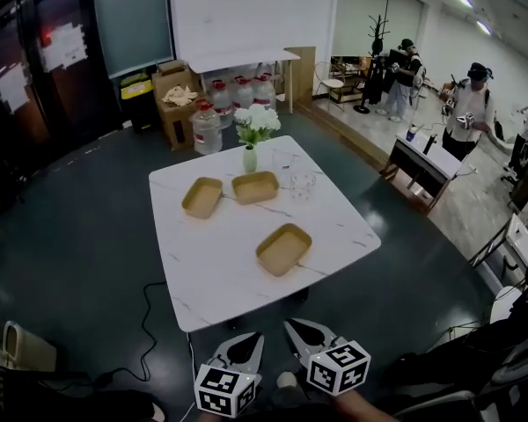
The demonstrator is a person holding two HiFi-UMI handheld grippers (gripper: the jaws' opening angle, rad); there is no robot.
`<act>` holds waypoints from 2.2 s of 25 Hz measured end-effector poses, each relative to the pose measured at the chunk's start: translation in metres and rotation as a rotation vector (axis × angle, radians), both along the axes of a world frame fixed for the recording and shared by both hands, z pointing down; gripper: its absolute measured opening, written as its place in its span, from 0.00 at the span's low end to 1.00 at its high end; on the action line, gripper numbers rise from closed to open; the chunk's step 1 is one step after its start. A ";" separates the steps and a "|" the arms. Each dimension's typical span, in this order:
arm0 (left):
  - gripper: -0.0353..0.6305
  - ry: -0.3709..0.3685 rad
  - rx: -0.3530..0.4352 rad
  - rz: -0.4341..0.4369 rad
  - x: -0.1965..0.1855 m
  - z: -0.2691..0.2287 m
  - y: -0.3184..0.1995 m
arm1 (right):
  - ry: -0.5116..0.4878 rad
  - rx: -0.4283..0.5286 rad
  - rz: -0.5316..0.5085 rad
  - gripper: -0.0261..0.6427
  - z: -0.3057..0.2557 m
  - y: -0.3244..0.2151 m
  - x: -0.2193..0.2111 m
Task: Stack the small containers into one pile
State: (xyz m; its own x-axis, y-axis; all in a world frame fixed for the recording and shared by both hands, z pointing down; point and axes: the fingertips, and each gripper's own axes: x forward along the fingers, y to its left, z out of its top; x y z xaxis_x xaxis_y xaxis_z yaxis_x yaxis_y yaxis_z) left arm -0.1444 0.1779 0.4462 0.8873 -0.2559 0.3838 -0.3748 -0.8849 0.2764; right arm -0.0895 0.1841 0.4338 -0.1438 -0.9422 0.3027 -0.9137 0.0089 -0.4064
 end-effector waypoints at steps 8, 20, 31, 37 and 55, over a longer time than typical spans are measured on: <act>0.04 -0.012 0.008 -0.057 0.058 0.010 -0.030 | 0.021 -0.021 -0.042 0.04 0.012 -0.025 0.058; 0.05 -0.024 0.009 -0.156 0.092 0.017 -0.055 | 0.029 -0.029 -0.059 0.04 0.022 -0.043 0.111; 0.09 -0.054 0.004 -0.152 0.113 0.031 -0.102 | 0.061 -0.055 -0.007 0.04 0.032 -0.078 0.149; 0.13 -0.061 -0.009 -0.121 0.132 0.037 -0.146 | 0.095 -0.091 -0.020 0.04 0.036 -0.121 0.162; 0.21 -0.134 -0.123 -0.136 0.144 0.080 -0.216 | 0.179 -0.202 -0.012 0.09 0.061 -0.207 0.221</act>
State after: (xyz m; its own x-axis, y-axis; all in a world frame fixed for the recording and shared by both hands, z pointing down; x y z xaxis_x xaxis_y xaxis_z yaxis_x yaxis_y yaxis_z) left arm -0.0005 -0.0384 0.5264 0.7867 -0.3138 0.5316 -0.5289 -0.7867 0.3184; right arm 0.1318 -0.0225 0.4945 -0.0821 -0.8589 0.5056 -0.9715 -0.0443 -0.2330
